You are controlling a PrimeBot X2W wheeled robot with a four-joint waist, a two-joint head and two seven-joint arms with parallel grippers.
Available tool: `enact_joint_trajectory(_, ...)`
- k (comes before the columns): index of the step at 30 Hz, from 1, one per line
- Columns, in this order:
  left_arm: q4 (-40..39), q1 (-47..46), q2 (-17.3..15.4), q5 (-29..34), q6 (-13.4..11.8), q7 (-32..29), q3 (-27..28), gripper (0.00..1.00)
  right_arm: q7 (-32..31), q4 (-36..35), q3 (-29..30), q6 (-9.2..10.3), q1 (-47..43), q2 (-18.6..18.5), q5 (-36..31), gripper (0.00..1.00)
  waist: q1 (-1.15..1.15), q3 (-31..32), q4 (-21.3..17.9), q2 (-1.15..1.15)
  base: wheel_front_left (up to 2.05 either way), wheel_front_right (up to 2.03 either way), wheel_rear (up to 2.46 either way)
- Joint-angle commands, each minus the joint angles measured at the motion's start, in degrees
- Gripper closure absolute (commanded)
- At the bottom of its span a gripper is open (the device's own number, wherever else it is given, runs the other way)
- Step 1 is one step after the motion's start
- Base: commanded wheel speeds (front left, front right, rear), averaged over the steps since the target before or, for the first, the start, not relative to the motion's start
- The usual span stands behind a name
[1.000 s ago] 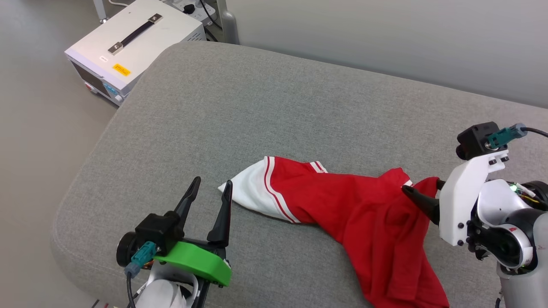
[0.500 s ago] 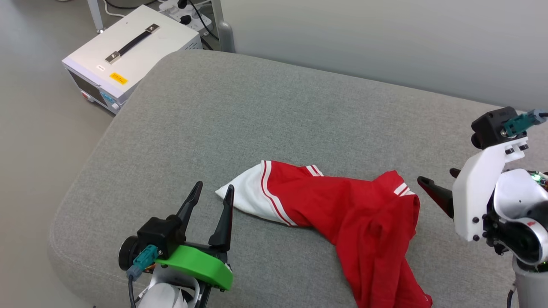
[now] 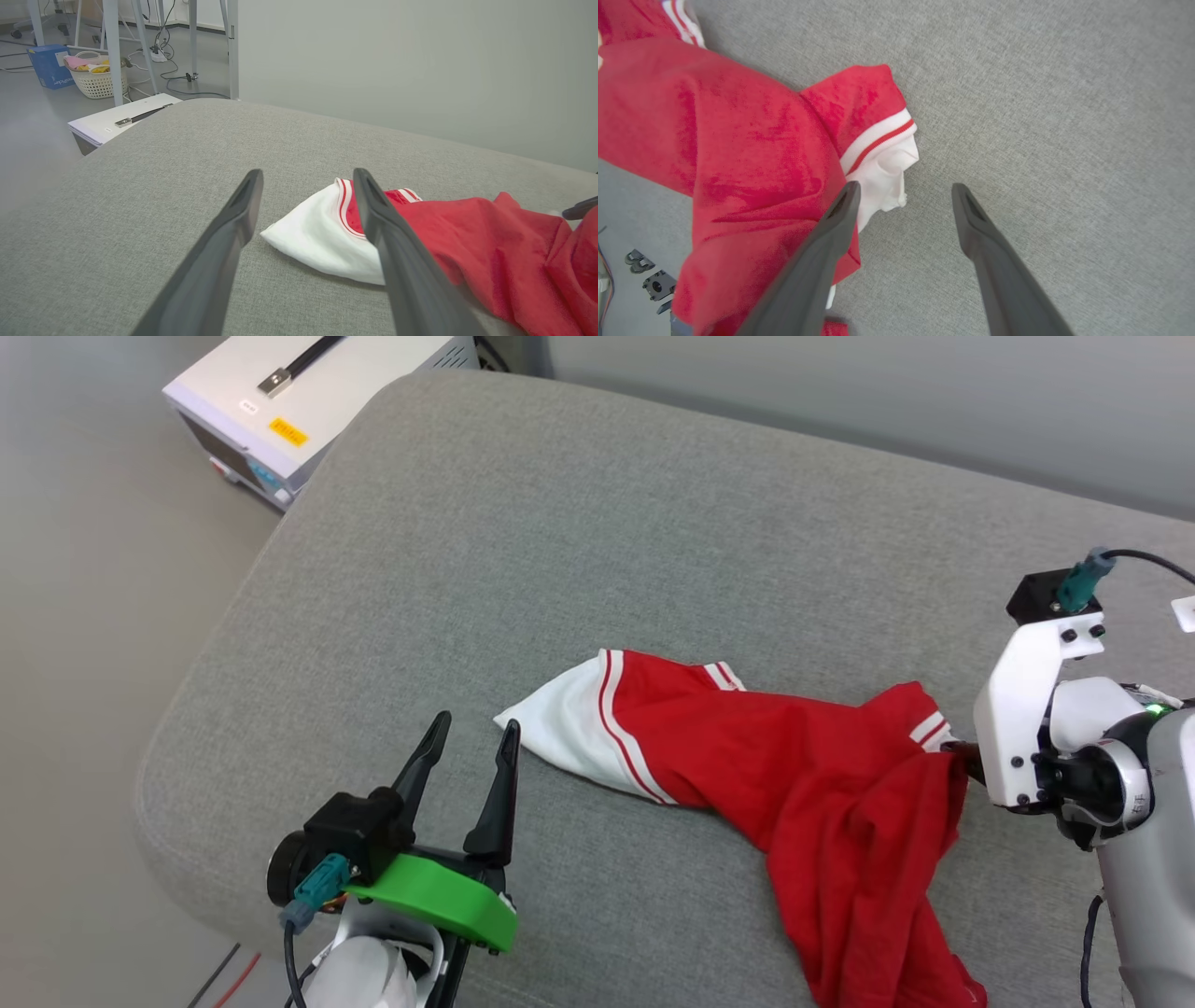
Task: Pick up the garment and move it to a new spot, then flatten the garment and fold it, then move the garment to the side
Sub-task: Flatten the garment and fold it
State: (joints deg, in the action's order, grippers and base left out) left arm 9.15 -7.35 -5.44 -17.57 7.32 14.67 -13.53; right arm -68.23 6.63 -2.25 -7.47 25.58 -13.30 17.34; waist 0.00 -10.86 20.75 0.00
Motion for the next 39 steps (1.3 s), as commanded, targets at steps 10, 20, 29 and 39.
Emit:
enact_joint_trajectory(10,-0.37,-2.02,1.17,-0.49,0.16,0.33,0.22,0.00,3.30,8.87,-5.73,-0.02,0.59,-1.66,0.58,0.00,0.00,-3.98,3.01,0.00,0.00,0.00,0.00)
enact_joint_trajectory(20,-0.02,-2.02,1.50,-0.16,0.16,0.33,0.84,0.00,6.17,11.45,-10.60,-0.02,-0.86,-3.31,5.59,1.00,0.00,-3.83,2.06,0.00,0.00,0.00,0.00)
enact_joint_trajectory(29,0.23,-0.88,0.84,0.23,0.16,0.33,1.72,0.00,11.02,10.21,-11.96,-0.02,-2.21,-8.09,8.47,1.00,0.00,0.55,-0.37,0.00,0.00,0.00,0.00)
enact_joint_trajectory(39,-0.57,-0.09,0.36,0.16,0.16,0.33,1.92,0.00,10.84,4.81,-10.52,-0.02,-5.51,-24.83,8.07,1.00,0.00,0.99,-4.15,0.00,0.00,0.00,0.00)
